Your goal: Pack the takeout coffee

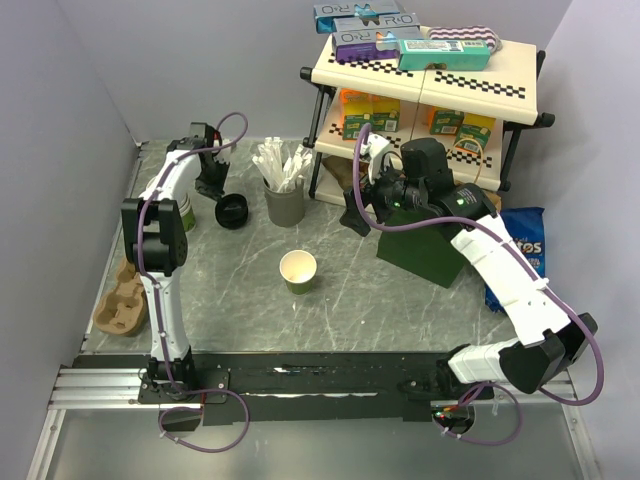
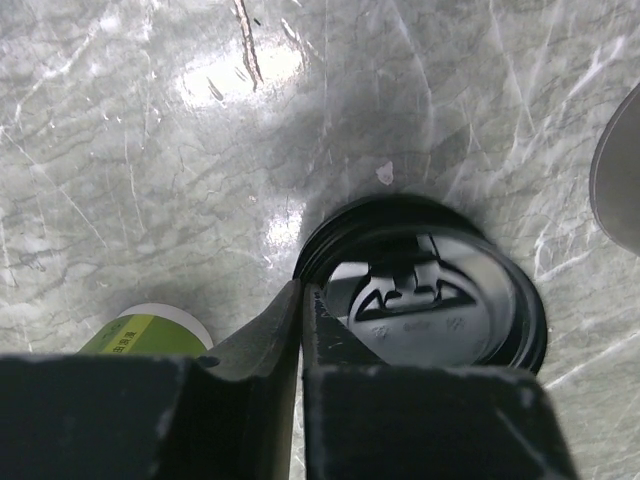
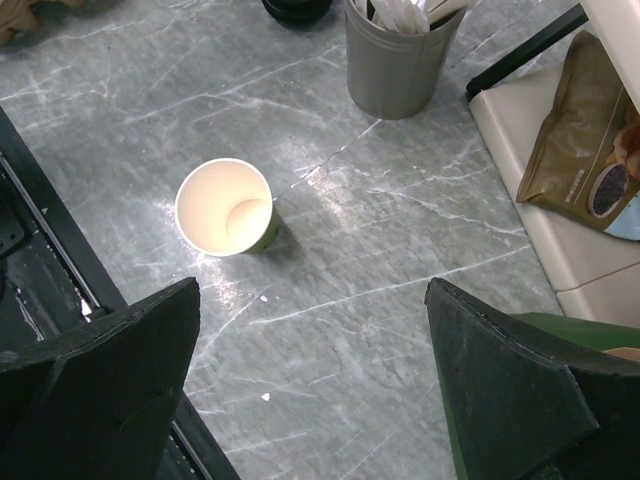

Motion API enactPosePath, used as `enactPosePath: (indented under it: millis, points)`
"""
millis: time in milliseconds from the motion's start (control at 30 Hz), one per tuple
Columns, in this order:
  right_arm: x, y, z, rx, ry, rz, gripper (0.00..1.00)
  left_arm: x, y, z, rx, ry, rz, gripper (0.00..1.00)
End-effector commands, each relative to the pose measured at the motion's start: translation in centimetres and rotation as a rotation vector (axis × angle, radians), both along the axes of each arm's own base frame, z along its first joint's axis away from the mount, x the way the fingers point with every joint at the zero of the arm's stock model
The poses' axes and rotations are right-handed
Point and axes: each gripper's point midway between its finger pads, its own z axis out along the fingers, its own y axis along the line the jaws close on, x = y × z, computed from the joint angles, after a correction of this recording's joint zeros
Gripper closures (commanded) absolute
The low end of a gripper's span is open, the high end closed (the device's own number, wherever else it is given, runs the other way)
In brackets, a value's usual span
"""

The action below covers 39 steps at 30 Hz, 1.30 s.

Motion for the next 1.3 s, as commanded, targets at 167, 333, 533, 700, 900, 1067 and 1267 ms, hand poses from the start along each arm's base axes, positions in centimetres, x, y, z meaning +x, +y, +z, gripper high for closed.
enactPosePath:
  millis: [167,333,533,700,900,1067,1267]
  points:
    - [0.3,0.3,0.8,0.025,-0.018,0.005,0.00,-0.3,0.0,2.5,-0.003,-0.038,0.010,0.99]
    - [0.4,0.4,0.7,0.024,-0.015,0.006,0.00,-0.8,-0.2,4.3,-0.016,-0.068,0.001,0.99]
    - [0.6,0.5,0.7,0.027,-0.012,0.007,0.00,-1.4,-0.6,6.1,-0.038,-0.099,-0.009,0.99]
    - [0.7,0.6,0.7,0.029,-0.009,0.009,0.00,-1.8,-1.2,6.5,-0.070,-0.097,-0.028,0.99]
    - [0.7,0.7,0.7,0.029,-0.008,0.009,0.00,-2.1,-1.6,8.4,-0.089,-0.136,-0.045,0.99]
    - [0.9,0.8,0.8,0.031,-0.013,0.011,0.00,-3.4,-2.1,11.0,-0.109,-0.185,-0.097,0.99]
    - [1.3,1.3,1.1,0.042,-0.008,0.021,0.00,-6.4,-2.7,12.7,-0.138,-0.209,-0.162,0.99]
